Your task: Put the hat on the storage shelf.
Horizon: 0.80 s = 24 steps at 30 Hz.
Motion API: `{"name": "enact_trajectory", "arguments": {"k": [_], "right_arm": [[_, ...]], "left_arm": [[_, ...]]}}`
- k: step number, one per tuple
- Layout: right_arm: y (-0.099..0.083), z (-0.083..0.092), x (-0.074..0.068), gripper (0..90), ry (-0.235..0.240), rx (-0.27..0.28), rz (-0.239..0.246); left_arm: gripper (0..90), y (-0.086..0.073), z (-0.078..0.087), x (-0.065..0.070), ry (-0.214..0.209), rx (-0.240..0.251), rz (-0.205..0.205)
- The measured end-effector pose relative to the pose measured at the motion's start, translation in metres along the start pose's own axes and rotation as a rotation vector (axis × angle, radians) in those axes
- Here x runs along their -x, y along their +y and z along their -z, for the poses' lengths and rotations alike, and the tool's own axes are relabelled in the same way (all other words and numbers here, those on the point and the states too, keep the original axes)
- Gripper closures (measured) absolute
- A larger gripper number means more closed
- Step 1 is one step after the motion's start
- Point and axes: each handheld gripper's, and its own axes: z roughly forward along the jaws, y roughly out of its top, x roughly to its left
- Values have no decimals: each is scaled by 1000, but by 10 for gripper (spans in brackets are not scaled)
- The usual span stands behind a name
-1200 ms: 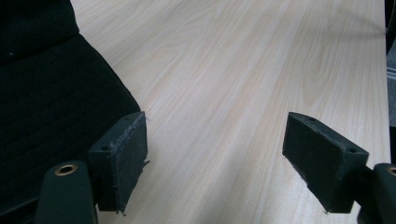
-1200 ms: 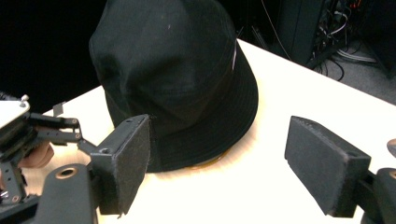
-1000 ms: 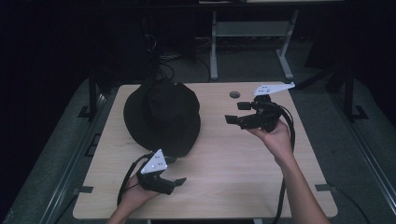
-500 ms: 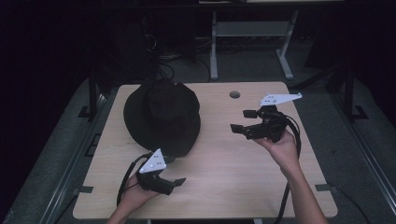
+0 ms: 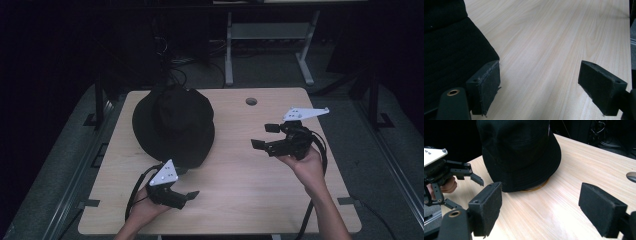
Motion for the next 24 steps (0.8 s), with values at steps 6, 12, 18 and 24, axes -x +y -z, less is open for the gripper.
{"name": "enact_trajectory", "arguments": {"k": [6,12,18,24], "right_arm": [[-10,6,-1,184,-10,9,-3],[-26,11,-3,184,-18,11,-10],[-44,19,-5,183,-19,12,-30],[-66,26,-5,177,-42,16,-59]], "left_arm": [[172,0,1,-1,8,1,9],[172,-1,2,-2,12,9,16],[172,-2,3,-2,12,2,26],[172,-3,5,-5,5,22,58]]}}
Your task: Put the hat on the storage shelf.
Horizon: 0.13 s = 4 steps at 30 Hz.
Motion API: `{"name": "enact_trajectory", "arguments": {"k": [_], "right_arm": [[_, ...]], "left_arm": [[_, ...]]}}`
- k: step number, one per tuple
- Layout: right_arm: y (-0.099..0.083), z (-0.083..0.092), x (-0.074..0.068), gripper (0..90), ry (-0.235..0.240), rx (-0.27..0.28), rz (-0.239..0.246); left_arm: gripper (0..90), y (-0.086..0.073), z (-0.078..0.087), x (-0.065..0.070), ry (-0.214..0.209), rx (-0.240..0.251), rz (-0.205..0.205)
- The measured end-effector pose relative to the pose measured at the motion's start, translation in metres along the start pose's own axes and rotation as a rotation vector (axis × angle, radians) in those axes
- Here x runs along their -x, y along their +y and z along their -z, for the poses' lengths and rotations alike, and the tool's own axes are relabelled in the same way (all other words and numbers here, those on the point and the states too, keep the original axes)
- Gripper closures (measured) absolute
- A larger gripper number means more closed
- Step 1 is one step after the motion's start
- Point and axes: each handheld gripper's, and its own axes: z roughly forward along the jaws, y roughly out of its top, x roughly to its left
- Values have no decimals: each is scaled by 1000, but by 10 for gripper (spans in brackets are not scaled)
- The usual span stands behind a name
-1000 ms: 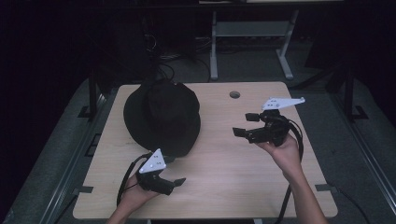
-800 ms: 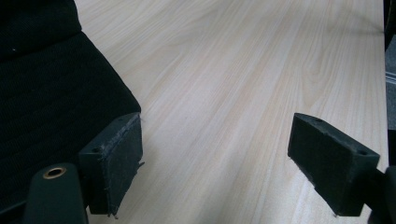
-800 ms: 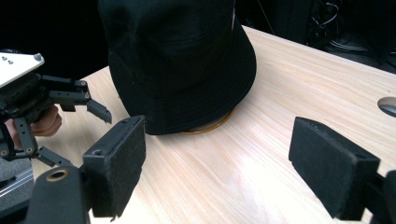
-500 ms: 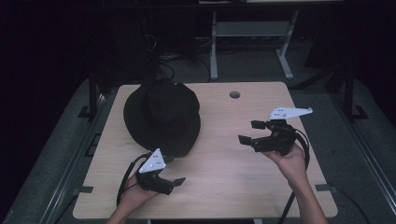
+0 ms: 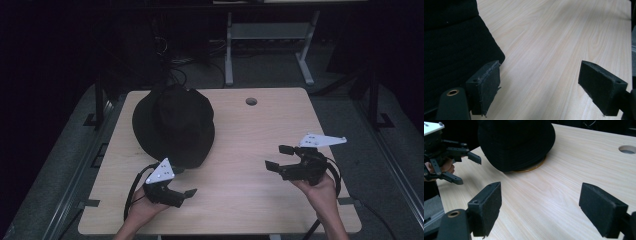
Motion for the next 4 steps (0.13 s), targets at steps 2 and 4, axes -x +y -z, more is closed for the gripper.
{"name": "enact_trajectory", "arguments": {"k": [2,4], "right_arm": [[-6,3,0,176,-1,10,-9],[-12,6,-2,175,-5,15,-6]], "left_arm": [[172,1,1,0,-6,4,11],[173,1,1,2,-2,5,3]]}}
